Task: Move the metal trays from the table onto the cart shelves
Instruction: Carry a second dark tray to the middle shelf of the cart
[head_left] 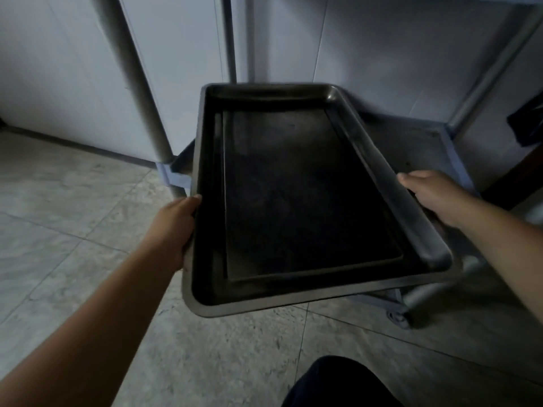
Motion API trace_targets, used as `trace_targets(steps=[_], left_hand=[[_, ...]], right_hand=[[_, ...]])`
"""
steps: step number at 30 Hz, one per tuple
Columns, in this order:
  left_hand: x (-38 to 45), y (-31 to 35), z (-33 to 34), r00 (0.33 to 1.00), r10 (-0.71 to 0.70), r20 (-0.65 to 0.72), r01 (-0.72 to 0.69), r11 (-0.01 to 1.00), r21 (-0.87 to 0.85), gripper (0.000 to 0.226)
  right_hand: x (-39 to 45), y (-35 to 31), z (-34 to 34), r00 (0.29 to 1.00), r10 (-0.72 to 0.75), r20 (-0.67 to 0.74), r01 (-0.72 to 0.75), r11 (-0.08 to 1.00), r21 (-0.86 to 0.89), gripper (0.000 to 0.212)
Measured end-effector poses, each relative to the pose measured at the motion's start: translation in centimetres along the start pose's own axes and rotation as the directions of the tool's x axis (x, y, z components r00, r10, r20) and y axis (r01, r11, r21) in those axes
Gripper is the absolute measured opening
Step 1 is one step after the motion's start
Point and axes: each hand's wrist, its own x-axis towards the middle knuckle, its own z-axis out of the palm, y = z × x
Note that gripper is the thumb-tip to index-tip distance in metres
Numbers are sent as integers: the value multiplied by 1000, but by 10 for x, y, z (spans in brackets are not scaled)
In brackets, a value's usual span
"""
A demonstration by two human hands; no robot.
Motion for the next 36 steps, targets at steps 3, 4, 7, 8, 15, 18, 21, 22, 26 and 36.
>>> trace_targets(steps=[3, 4, 7, 8, 15, 18, 21, 22, 26, 36], left_hand=[[-13, -16, 15, 999, -32, -25, 30, 994, -101, 24], [-18, -18, 20, 999, -19, -36, 14, 991, -133, 23], [-34, -21, 32, 997, -6, -83, -9, 983, -184, 22], [-38, -20, 34, 995, -2, -96, -16, 981, -193, 22], [-53, -13, 41, 994, -38, -101, 15, 975, -220, 23], [-60, -12, 52, 991, -55, -123, 26, 975, -222, 23], [-70, -16, 69, 992, -72, -102, 43, 964, -263, 23], [-74, -16, 75, 991, -97, -89, 66, 950, -305, 23], [-83, -19, 96, 996, -88, 31, 93, 887, -452, 20], [-82, -2, 142, 922, -25, 388, 186, 904, -384, 17]], right_hand=[[21, -10, -8, 997, -77, -15, 73, 982, -176, 34], [27, -15, -10, 995, -96, -12, 91, 969, -230, 35], [37, -23, -10, 991, -133, -8, 115, 885, -451, 39], [35, -28, -8, 992, -129, -4, 104, 819, -564, 41], [-98, -47, 19, 839, -531, 122, 521, 717, -463, 51], [-186, -31, 47, 692, -651, 313, 721, 648, -245, 49], [-202, -12, 59, 650, -665, 368, 760, 559, -331, 40], [-197, -7, 56, 646, -673, 360, 762, 545, -348, 35], [-166, 9, 28, 652, -652, 387, 755, 601, -261, 34], [-83, 28, -52, 842, -357, 403, 509, 772, -380, 59]])
